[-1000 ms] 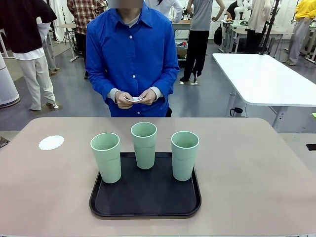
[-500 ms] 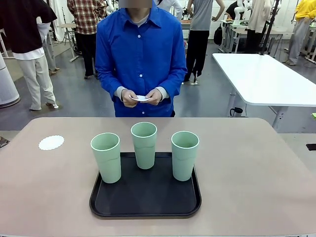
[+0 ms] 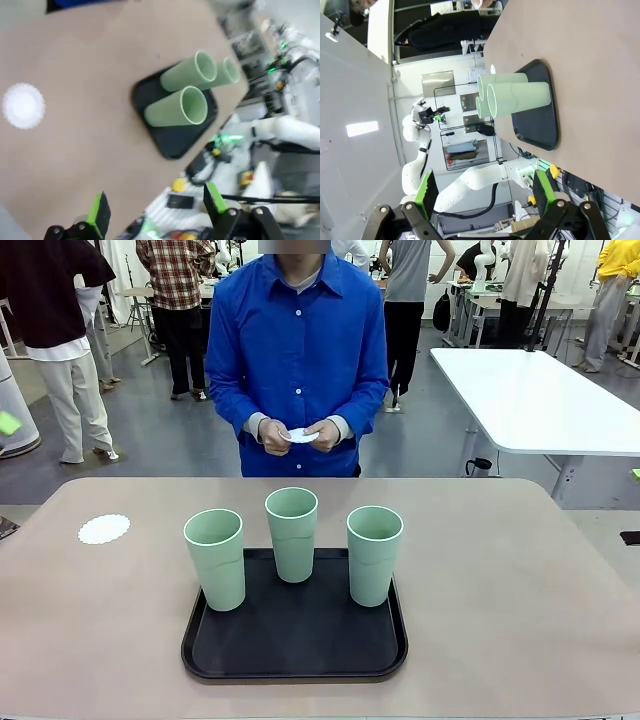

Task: Place coasters on the table and set cups on them.
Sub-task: Pick up one Reusable plastic cup and place it on a coaster set by the human.

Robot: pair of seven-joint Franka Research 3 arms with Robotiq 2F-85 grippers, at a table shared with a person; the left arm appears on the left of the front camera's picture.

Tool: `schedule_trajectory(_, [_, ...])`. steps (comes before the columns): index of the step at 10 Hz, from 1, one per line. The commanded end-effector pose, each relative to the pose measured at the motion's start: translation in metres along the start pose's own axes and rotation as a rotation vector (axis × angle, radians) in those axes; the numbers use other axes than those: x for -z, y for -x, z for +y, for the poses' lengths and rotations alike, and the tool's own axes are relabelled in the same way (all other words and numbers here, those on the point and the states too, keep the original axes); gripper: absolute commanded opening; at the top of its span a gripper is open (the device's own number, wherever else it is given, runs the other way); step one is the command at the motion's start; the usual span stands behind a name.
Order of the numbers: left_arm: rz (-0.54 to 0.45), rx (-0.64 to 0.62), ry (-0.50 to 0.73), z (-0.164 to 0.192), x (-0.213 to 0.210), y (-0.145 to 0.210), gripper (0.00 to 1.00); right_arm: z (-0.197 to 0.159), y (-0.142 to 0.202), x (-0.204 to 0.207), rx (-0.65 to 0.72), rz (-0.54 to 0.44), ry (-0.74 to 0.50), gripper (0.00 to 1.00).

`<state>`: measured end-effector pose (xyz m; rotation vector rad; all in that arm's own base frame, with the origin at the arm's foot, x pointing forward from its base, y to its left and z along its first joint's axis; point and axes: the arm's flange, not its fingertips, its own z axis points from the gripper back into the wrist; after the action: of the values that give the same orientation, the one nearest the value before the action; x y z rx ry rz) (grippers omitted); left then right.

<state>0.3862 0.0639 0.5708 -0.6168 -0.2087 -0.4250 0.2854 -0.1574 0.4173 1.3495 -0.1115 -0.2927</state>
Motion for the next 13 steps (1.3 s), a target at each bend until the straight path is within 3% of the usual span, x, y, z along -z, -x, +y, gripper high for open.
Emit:
schedule_trajectory(1, [0.159,0.244,-0.251,-0.025,0.031,-0.024,1.00,0.000,-0.002,0.000,-0.001,-0.013,-0.017,1.00])
schedule_trajectory(3, [0.315,0.421,-0.347,-0.051,0.077,-0.029,1.00,0.000,-0.002,0.000,-0.001,-0.013,-0.017,1.00])
schedule_trajectory(5, [0.419,0.585,-0.350,-0.065,0.124,-0.019,1.00,0.000,-0.002,0.000,-0.001,-0.013,-0.017,1.00])
schedule_trajectory(7, [0.397,0.703,-0.370,-0.070,0.156,-0.014,1.00,0.000,-0.002,0.000,-0.001,-0.013,-0.017,1.00])
schedule_trajectory(8, [0.357,0.709,-0.342,-0.070,0.165,-0.016,1.00,0.000,-0.002,0.000,-0.001,-0.013,-0.017,1.00])
schedule_trajectory(9, [0.442,0.639,-0.358,-0.075,0.156,-0.022,1.00,0.000,-0.002,0.000,-0.001,-0.013,-0.017,1.00])
schedule_trajectory(13, [0.423,0.660,-0.351,-0.073,0.162,-0.020,1.00,0.000,-0.002,0.000,-0.001,-0.013,-0.017,1.00])
